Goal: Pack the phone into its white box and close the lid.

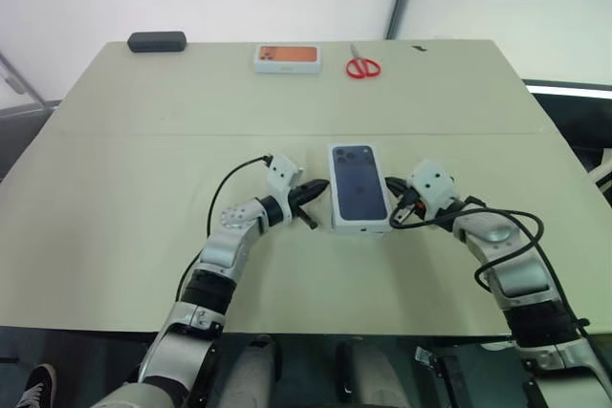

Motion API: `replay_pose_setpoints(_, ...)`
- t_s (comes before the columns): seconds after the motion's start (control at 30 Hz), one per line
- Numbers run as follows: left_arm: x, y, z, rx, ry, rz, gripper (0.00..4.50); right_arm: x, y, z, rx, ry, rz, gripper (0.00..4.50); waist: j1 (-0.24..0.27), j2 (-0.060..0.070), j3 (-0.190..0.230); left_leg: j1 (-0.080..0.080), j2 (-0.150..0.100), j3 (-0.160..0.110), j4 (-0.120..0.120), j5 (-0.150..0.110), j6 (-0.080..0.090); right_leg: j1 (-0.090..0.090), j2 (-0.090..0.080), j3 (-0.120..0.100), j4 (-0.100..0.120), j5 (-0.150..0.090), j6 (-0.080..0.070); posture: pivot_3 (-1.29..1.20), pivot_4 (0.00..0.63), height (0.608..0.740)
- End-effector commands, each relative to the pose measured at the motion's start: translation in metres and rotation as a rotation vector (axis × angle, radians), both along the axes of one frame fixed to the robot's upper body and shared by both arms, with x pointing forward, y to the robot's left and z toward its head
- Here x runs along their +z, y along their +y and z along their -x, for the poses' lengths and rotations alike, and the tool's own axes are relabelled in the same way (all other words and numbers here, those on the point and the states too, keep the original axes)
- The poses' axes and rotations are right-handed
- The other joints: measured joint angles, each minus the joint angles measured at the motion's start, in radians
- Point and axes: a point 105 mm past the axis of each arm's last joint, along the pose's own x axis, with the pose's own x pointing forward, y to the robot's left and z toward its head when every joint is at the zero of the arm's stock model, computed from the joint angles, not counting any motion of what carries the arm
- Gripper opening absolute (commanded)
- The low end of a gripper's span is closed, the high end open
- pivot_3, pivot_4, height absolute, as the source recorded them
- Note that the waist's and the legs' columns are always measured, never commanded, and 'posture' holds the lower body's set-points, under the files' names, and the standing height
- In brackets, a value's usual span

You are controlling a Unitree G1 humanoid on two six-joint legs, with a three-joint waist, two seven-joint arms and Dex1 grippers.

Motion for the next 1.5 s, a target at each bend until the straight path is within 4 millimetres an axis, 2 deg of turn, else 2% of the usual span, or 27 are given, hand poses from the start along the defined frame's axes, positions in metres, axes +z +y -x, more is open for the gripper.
replay_pose_setpoints(0.03, 0.015, -0.007, -0.002, -0.022, -0.054, 0.014, 0.0, 0.018, 0.002, 0.002, 0.002, -0.06, -0.026, 0.03, 0.0, 0.0, 0.0, 0.0, 0.0, 0.0, 0.0, 0.0, 0.0, 0.0, 0.0, 0.0, 0.0, 0.0, 0.0, 0.0, 0.15, 0.74)
replay_pose_setpoints(0.23, 0.013, -0.008, 0.001, -0.031, -0.043, 0.018, 0.0, 0.018, 0.007, 0.007, 0.02, -0.054, -0.033, 0.03, -0.002, 0.0, 0.0, 0.0, 0.0, 0.0, 0.0, 0.0, 0.0, 0.0, 0.0, 0.0, 0.001, 0.0, 0.0, 0.0, 0.15, 0.74)
replay_pose_setpoints(0.4, 0.014, -0.002, 0.002, -0.009, -0.036, 0.036, 0.0, 0.022, 0.012, 0.008, 0.033, -0.061, -0.043, 0.03, -0.001, 0.0, 0.0, 0.0, 0.0, 0.0, 0.0, 0.0, 0.0, 0.0, 0.0, 0.0, 0.001, 0.0, 0.0, 0.0, 0.15, 0.74)
replay_pose_setpoints(0.67, 0.008, 0.005, 0.004, 0.008, -0.02, 0.028, 0.0, 0.018, 0.013, 0.01, 0.047, -0.043, -0.022, 0.03, -0.001, 0.0, 0.0, 0.0, 0.0, 0.0, 0.0, 0.0, 0.0, 0.0, 0.0, 0.0, 0.001, 0.0, 0.0, 0.0, 0.15, 0.74)
replay_pose_setpoints(0.93, 0.012, 0.0, 0.0, 0.006, -0.03, 0.03, 0.0, 0.02, 0.012, 0.011, 0.038, -0.049, -0.011, 0.03, -0.001, 0.0, 0.0, 0.0, 0.0, 0.0, 0.0, 0.0, 0.0, 0.0, 0.0, 0.0, 0.001, 0.0, 0.0, 0.0, 0.15, 0.74)
replay_pose_setpoints(1.5, 0.017, -0.002, -0.004, -0.003, -0.053, 0.019, 0.0, 0.008, 0.01, 0.008, 0.008, -0.039, 0.028, 0.03, 0.0, 0.0, 0.0, 0.0, 0.0, 0.0, 0.001, 0.0, 0.0, 0.0, 0.0, 0.0, 0.001, 0.0, 0.0, 0.0, 0.15, 0.74)
